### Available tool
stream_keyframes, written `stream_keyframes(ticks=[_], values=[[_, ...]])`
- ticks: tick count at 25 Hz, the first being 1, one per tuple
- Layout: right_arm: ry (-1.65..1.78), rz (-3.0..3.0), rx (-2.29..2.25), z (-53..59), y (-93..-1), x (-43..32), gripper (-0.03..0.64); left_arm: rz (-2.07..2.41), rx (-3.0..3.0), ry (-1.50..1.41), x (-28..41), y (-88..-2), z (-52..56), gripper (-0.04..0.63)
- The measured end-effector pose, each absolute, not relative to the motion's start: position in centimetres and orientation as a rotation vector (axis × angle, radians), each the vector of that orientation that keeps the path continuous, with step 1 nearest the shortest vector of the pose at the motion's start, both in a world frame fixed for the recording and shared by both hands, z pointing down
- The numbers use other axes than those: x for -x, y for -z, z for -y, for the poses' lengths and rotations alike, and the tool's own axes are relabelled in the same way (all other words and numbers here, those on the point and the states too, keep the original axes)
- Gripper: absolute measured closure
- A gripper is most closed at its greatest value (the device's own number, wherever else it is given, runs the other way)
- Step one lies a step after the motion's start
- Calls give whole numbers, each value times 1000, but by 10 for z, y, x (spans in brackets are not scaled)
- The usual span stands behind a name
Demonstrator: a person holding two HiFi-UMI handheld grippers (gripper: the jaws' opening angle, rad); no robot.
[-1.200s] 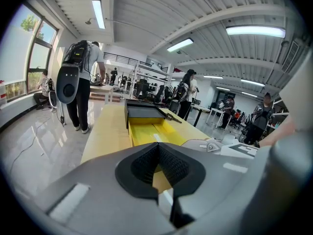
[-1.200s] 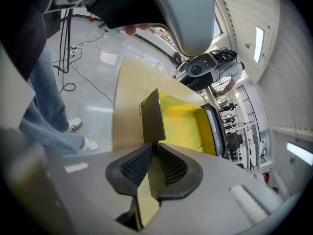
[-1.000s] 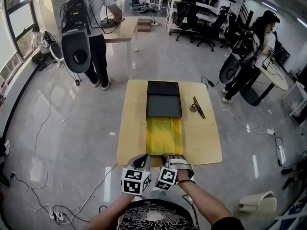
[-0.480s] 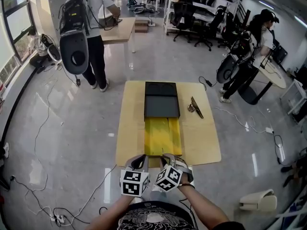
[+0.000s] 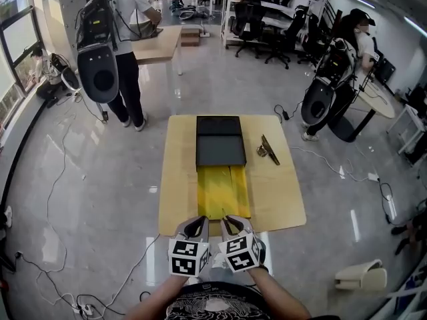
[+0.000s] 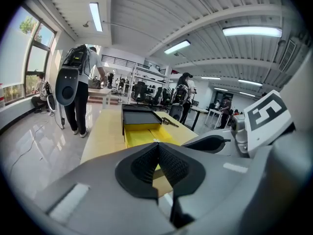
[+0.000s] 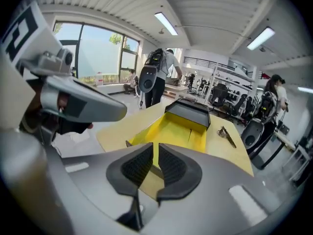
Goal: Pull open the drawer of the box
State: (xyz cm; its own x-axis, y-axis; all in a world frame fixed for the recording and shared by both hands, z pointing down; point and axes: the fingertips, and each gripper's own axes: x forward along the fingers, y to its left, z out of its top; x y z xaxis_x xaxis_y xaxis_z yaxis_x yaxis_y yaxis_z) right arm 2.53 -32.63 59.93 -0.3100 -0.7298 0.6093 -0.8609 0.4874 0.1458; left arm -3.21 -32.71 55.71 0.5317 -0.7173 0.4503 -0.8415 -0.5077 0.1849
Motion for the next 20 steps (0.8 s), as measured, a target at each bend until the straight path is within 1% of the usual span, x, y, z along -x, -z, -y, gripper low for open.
stream_keyframes(ticks=[5, 8, 20], values=[[-406, 2199, -1422, 319, -578, -27, 595, 1275, -2422, -449, 30, -549, 321, 581], [-467, 2240, -1458, 327, -565, -39, 611, 1272, -2442, -447, 16, -540, 331, 581], [-587, 2358, -1448, 348, -569, -35, 612, 1263, -2479, -465, 3, -551, 357, 581]])
